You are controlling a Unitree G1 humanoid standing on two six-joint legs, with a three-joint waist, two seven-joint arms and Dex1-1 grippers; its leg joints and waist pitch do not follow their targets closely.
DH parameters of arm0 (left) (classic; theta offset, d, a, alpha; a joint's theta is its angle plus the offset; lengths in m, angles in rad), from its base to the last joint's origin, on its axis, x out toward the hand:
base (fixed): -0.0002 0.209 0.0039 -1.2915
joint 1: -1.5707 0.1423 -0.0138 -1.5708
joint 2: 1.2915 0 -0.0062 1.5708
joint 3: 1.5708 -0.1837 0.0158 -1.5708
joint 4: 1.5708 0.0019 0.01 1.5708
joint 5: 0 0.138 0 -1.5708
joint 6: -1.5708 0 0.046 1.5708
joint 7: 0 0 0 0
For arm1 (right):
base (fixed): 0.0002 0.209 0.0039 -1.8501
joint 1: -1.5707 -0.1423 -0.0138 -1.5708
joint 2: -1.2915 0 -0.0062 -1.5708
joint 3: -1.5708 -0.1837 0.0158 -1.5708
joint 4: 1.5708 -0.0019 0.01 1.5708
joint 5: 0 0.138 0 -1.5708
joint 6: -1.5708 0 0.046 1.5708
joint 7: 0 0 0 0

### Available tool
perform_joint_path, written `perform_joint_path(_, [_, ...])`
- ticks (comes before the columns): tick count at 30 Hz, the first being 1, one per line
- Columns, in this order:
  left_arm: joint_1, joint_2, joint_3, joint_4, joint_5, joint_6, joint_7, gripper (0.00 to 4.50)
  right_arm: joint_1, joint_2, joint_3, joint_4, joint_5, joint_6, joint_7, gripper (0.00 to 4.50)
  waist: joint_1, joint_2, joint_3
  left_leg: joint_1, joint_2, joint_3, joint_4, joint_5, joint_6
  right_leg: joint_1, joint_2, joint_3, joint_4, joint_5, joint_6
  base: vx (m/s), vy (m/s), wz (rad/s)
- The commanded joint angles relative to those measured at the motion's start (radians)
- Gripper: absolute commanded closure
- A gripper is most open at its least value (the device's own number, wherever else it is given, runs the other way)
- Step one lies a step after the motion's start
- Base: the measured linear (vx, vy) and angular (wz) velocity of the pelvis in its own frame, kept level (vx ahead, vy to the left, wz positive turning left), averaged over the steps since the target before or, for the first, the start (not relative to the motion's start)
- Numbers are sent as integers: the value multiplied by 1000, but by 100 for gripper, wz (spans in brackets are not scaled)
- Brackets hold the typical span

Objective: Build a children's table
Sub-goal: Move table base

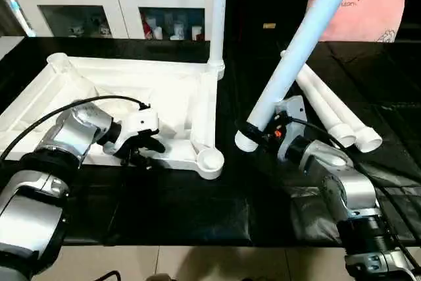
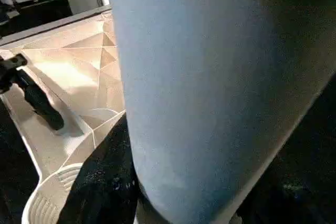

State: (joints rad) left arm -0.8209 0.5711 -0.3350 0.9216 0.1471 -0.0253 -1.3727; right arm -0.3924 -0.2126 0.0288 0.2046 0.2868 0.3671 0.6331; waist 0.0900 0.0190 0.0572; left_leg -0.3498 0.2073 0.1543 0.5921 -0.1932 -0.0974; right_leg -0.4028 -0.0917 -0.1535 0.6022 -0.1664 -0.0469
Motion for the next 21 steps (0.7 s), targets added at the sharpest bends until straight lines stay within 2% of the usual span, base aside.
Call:
perform_joint_path(1, [-15, -2, 0, 10, 4, -13, 7, 237, 2, 0, 0, -24, 10, 10, 0, 255, 2, 15, -79, -2, 20, 0, -64, -149, 18, 73, -67, 69, -78, -246, -115, 0, 0, 0])
perform_joint_path(3, [-14, -4, 4, 13, -3, -14, -5, 240, 2, 0, 0, -23, 9, 10, 0, 255, 3, 14, -78, -2, 20, 0, -65, -159, 15, 73, -67, 69, -78, -253, -118, 0, 0, 0])
perform_joint_path(5, [-18, -9, 12, 27, -5, -19, -4, 268, 4, -1, 0, -22, 8, 9, 1, 255, 3, 15, -78, -1, 20, 0, -65, -158, 15, 73, -68, 70, -79, -251, -120, 0, 0, 0])
perform_joint_path(8, [-22, -10, 9, 44, 4, -33, 2, 286, 4, -1, 1, -22, 8, 9, 1, 255, 3, 15, -79, -2, 20, 0, -64, -154, 17, 73, -67, 70, -77, -239, -122, 0, 0, 0])
perform_joint_path(10, [-24, -13, 8, 61, 7, -42, 5, 319, 3, 0, 1, -20, 7, 8, 1, 255, 3, 15, -79, -2, 21, -1, -64, -156, 17, 74, -68, 70, -77, -235, -124, 0, 0, 0])
perform_joint_path(13, [-23, -15, 12, 65, 2, -42, -4, 328, 5, 0, 3, -21, 6, 8, 2, 255, 3, 15, -79, -2, 20, 0, -64, -153, 19, 73, -68, 70, -77, -234, -126, 0, 0, 0])
perform_joint_path(21, [-25, -29, 32, 69, -25, -36, -33, 409, 5, 0, 6, -17, 4, 5, 6, 255, 6, 12, -78, -2, 22, 0, -65, -155, 18, 73, -69, 70, -76, -242, -127, 0, 0, 0])
